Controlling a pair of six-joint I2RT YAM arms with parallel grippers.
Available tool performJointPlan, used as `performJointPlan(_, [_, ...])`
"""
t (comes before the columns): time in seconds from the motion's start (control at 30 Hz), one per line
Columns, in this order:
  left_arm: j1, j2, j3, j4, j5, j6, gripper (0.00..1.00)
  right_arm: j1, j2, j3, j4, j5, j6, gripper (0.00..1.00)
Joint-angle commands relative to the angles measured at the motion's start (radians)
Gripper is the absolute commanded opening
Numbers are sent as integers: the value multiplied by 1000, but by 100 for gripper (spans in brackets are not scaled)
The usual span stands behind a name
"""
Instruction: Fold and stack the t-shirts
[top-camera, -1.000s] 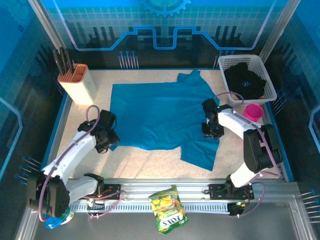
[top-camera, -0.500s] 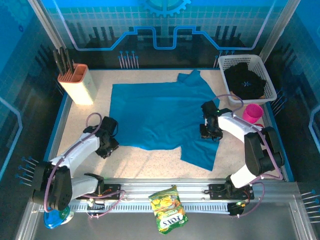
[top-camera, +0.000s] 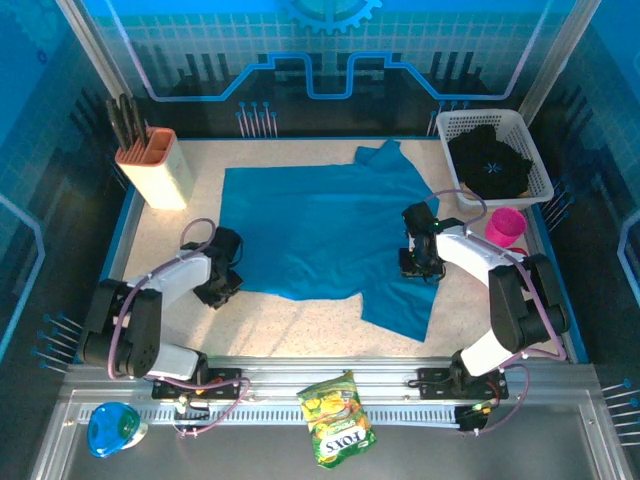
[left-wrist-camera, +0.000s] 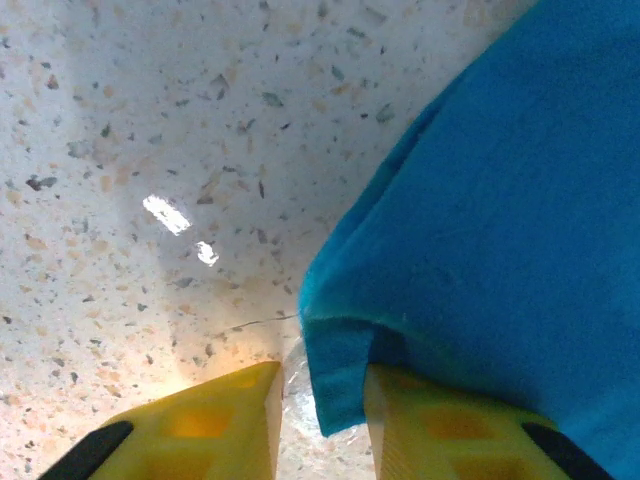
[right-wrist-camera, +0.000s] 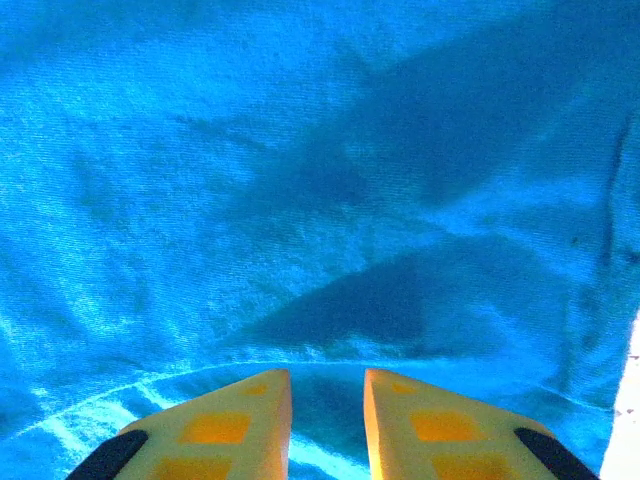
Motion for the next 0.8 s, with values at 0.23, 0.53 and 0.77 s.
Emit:
performJointPlan(0.23, [8,44,59,4,-27,45,0,9,3,-59,-6,-34,58,25])
performJointPlan(0.53, [35,-159,129,-174,24,190,0,-10,63,-63,-26,42,95,23])
performJointPlan(0.77, [64,-217,104,-233,66,221,6,-23,53,-56,-38,40,102,23])
